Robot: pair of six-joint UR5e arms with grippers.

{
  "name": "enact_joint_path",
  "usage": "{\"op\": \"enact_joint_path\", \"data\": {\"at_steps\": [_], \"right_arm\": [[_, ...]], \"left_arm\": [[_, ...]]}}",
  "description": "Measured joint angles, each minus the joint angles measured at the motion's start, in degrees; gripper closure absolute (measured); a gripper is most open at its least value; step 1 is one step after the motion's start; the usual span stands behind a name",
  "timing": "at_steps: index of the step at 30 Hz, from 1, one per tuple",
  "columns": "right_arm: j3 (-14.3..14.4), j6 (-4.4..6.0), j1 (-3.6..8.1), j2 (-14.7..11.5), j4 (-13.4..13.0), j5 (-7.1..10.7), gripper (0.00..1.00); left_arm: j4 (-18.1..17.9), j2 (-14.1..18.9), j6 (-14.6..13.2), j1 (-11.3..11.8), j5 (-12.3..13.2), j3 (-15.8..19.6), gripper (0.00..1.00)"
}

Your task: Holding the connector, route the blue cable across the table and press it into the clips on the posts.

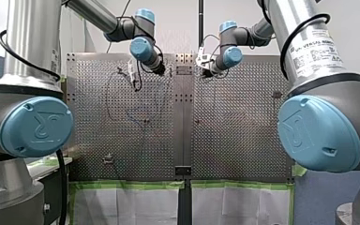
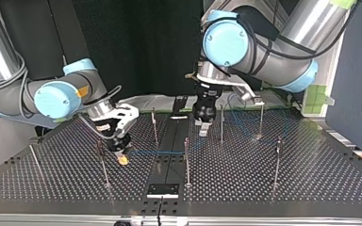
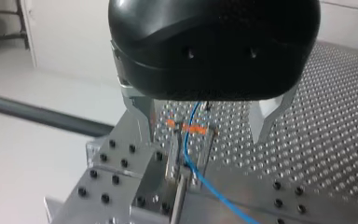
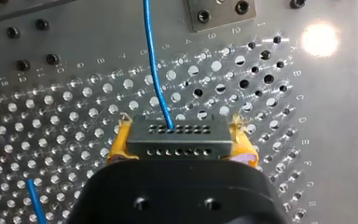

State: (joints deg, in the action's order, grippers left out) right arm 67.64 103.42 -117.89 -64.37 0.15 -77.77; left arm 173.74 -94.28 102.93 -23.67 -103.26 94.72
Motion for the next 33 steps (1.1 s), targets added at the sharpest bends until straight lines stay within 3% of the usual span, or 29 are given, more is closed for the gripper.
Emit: {"op": "enact_joint_path", "data": {"at_steps": [8, 21, 33], "right_arm": [[-0.01, 0.03, 0.19, -0.25, 0.19, -0.02, 1.00], [-0.01, 0.44, 0.70, -2.17, 0.46, -0.03, 1.00], [0.00, 0.97, 1.05, -2.93, 1.04, -0.02, 1.00]], "left_arm": [[-0.60, 0.10, -3.15, -3.35, -1.87, -1.05, 0.00], [-0.90, -0.03, -3.77, -9.61, -8.00, -5.82, 0.00], [1.96, -3.75, -4.98, -11.19, -10.23, -11.60, 0.00]]}}
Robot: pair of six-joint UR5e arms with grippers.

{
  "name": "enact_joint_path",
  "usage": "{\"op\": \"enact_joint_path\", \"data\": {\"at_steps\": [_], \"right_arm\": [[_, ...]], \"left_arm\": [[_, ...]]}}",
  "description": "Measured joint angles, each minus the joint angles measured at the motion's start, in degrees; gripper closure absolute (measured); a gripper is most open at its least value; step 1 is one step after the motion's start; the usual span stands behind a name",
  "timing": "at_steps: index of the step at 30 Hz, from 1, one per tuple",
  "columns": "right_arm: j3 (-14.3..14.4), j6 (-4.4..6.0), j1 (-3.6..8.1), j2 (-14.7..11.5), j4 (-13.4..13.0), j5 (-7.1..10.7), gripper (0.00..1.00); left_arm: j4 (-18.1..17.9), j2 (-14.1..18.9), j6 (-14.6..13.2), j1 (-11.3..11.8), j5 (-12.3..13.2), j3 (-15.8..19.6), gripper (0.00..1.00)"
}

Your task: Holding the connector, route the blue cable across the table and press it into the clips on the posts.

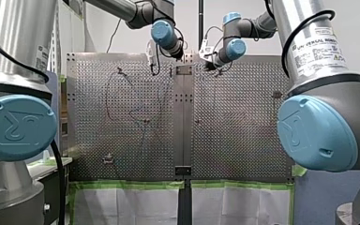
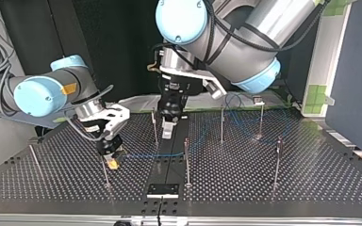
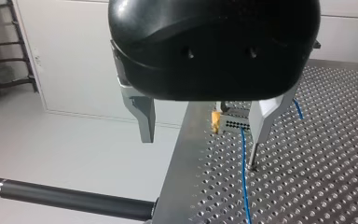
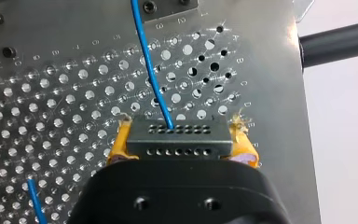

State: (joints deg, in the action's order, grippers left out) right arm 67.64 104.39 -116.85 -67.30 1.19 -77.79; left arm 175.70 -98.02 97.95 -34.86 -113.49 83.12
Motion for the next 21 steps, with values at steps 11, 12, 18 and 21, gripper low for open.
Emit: {"op": "enact_joint_path", "data": {"at_steps": [11, 12, 18, 21], "right_arm": [[0.50, 0.02, 0.08, -0.78, 0.97, 0.00, 1.00], [0.71, -0.01, 0.08, -0.89, 1.02, 0.00, 1.00], [1.94, -0.13, 0.08, -1.22, 1.08, 0.00, 1.00], [2.16, -0.14, 0.15, -1.35, 1.09, 0.00, 1.00]], "left_arm": [[1.61, -5.45, -0.11, -0.25, -0.56, -5.44, 0.00], [1.60, -5.88, -0.10, -0.25, -0.58, -5.88, 0.00], [1.41, -8.86, -0.05, 0.11, -0.61, -7.35, 0.00], [1.35, -10.32, -0.04, 0.34, -0.64, -7.94, 0.00]]}}
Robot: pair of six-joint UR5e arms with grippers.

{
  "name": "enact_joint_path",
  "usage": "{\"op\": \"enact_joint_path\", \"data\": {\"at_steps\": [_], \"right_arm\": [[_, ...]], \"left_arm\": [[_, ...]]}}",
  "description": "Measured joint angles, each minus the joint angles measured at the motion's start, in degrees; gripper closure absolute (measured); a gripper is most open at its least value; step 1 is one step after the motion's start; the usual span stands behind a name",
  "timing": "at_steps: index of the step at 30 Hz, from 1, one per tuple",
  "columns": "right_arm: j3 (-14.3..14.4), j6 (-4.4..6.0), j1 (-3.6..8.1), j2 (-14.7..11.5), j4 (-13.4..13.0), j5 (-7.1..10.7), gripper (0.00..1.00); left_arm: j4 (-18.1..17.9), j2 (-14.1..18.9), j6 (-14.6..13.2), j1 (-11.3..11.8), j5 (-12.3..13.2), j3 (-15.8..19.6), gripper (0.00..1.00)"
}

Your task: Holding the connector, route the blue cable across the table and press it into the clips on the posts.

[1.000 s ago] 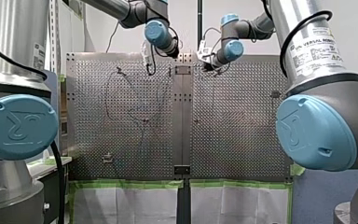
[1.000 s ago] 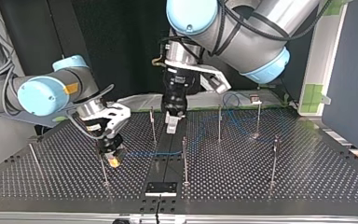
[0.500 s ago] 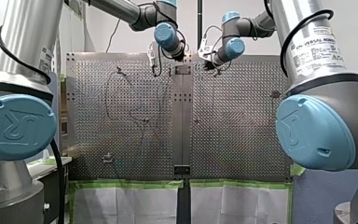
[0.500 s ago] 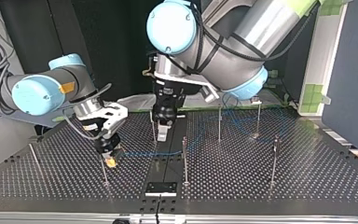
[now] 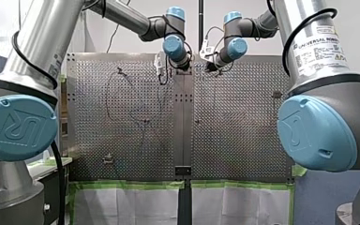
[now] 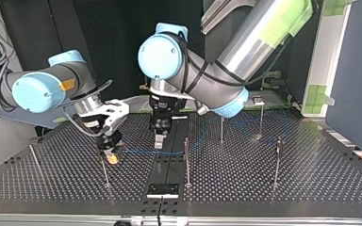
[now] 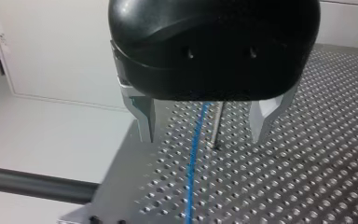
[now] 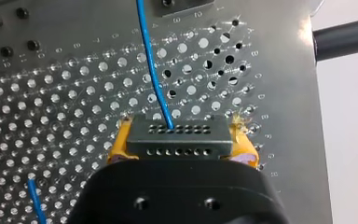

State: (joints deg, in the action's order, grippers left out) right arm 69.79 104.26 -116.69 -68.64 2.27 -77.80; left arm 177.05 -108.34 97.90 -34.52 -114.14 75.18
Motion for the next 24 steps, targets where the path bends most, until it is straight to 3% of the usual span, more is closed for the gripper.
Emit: {"op": "enact_joint_path", "data": {"at_steps": [8, 24], "right_arm": [[0.11, 0.02, 0.33, -0.10, -0.06, 0.00, 1.00], [0.13, 0.08, 0.37, -0.06, -0.17, -0.08, 1.00]], "left_arm": [[-1.29, -3.53, 0.06, 0.62, -1.55, -1.99, 0.00], [-3.36, -4.13, 0.24, 1.50, -2.72, -3.19, 0.00]]}}
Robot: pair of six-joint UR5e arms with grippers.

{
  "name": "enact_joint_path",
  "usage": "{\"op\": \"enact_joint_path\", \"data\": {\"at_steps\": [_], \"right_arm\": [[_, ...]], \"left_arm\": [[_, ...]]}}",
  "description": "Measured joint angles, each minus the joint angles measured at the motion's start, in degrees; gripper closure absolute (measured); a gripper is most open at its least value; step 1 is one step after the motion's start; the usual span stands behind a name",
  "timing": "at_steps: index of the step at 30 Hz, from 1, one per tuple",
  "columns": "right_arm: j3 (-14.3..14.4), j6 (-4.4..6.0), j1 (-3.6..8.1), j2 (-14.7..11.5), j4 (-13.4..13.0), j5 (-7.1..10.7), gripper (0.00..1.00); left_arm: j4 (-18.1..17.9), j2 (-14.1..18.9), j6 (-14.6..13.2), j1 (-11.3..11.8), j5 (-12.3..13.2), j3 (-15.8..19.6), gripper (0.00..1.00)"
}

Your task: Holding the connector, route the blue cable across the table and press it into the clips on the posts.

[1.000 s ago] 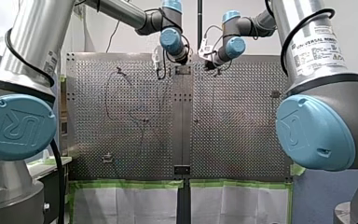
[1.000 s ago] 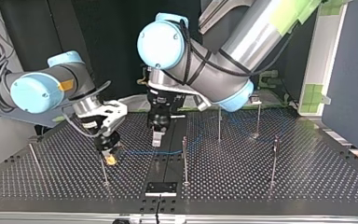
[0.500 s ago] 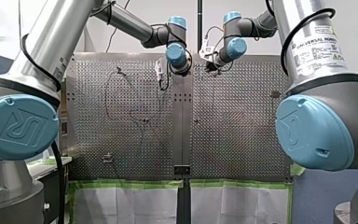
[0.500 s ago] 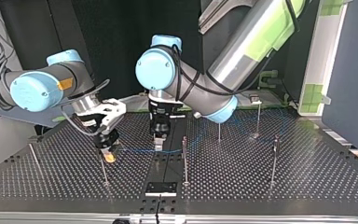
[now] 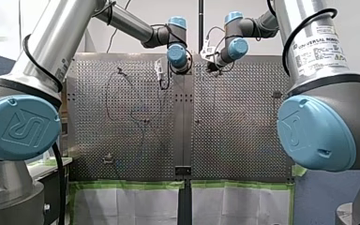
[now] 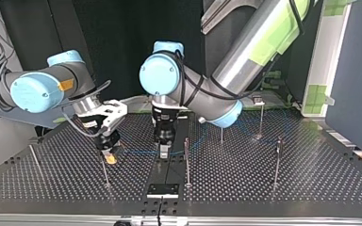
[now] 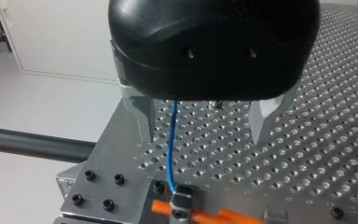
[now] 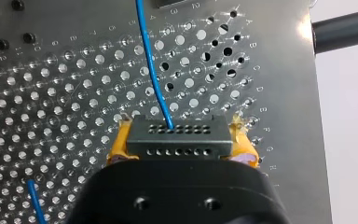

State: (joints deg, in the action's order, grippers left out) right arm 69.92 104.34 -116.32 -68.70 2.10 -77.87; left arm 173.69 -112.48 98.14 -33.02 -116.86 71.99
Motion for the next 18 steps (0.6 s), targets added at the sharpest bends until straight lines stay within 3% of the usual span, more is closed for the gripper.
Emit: {"op": "enact_joint_path", "data": {"at_steps": [9, 18], "right_arm": [[0.00, 0.00, 0.01, 0.00, -0.07, -0.01, 1.00], [0.00, 0.08, 0.11, 0.03, -0.21, -0.01, 1.00]], "left_arm": [[0.41, -3.31, 0.38, 0.42, -0.60, -3.50, 0.00], [1.06, -4.23, 0.64, 0.88, -0.63, -6.32, 0.00]]}}
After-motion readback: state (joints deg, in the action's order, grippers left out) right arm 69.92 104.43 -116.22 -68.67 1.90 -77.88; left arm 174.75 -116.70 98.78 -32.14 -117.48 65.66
